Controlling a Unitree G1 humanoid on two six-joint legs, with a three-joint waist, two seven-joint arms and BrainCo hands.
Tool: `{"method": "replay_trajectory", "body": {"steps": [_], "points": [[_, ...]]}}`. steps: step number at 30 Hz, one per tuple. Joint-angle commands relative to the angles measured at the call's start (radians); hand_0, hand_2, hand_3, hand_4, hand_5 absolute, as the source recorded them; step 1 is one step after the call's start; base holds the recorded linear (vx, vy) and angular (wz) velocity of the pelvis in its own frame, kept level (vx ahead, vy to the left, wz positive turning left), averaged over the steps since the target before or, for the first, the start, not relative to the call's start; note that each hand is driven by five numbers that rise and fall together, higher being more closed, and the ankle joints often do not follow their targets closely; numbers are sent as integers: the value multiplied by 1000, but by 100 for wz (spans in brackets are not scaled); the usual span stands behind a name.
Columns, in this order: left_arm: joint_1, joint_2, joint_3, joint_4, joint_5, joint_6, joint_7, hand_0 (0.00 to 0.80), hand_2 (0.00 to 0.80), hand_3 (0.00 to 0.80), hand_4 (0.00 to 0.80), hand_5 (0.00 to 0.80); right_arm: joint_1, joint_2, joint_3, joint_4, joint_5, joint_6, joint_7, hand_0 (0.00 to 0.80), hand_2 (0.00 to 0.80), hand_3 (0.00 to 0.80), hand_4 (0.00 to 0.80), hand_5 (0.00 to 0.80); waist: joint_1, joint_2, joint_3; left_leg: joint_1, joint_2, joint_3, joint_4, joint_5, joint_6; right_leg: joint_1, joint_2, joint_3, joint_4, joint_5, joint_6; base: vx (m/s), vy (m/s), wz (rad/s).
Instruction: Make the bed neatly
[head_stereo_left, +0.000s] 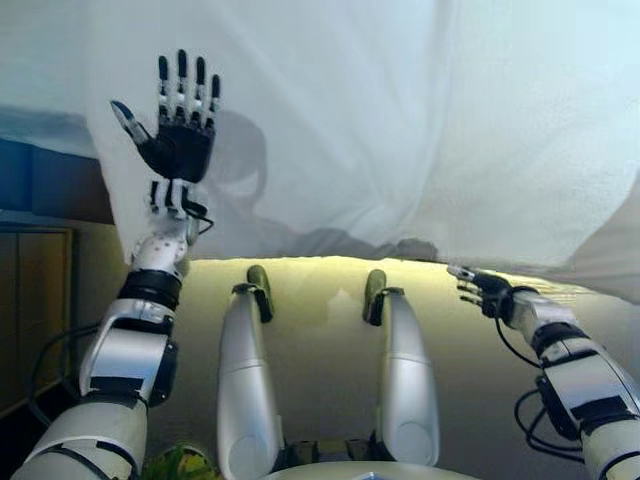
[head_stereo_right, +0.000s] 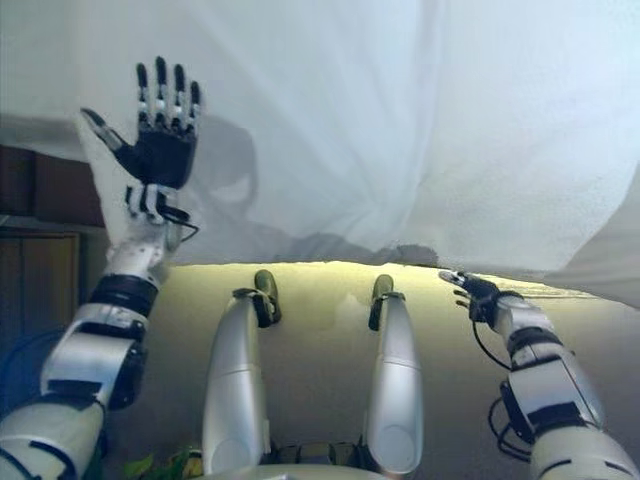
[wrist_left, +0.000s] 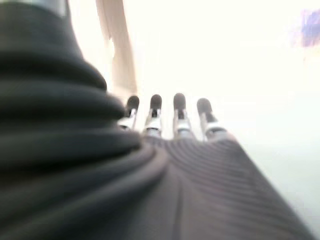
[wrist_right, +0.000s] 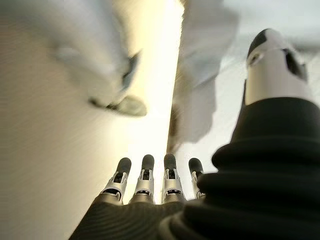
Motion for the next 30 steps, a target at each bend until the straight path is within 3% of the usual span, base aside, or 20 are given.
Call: {"method": "replay_trajectory", "body": {"steps": [1, 6, 11, 17, 30], "points": [[-88, 70, 40, 90, -41, -82, 146, 0, 0, 0, 0, 0, 113, -52, -31, 10, 13, -38, 11, 0, 0, 0, 0, 0, 4, -38, -6, 55, -55, 49, -44, -82, 75, -38, 59, -79, 19, 64, -74, 14, -58, -13], [-125, 131, 36, 184, -25, -128, 309, 0, 0, 0, 0, 0, 177, -54, -53, -9, 41, -59, 11, 0, 0, 0, 0, 0, -6, -63, -6, 17, -47, 35, -10, -92, 71, -63, 68, -83, 28, 67, -76, -2, -42, -8], [-137, 171, 34, 224, -64, -134, 402, 0, 0, 0, 0, 0, 190, -63, -56, -21, 57, -94, 27, 0, 0, 0, 0, 0, -5, -68, -6, -9, -46, 27, 3, -94, 64, -79, 71, -86, 26, 65, -78, -3, -6, -1], [-97, 151, 84, 214, -112, -117, 470, 0, 0, 0, 0, 0, 142, -82, -43, -55, 61, -102, 20, 0, 0, 0, 0, 0, 4, -57, -6, -26, -56, 24, -5, -88, 50, -99, 69, -85, 26, 54, -86, -8, 13, 0], [-13, 125, 161, 220, -112, -15, 437, 0, 0, 0, 0, 0, 107, -126, -56, -92, 71, -111, -3, 0, 0, 0, 0, 0, 28, -67, -6, -87, -66, -4, -3, -71, 33, -147, 68, -98, 47, 48, -95, -36, 12, 4]]}}
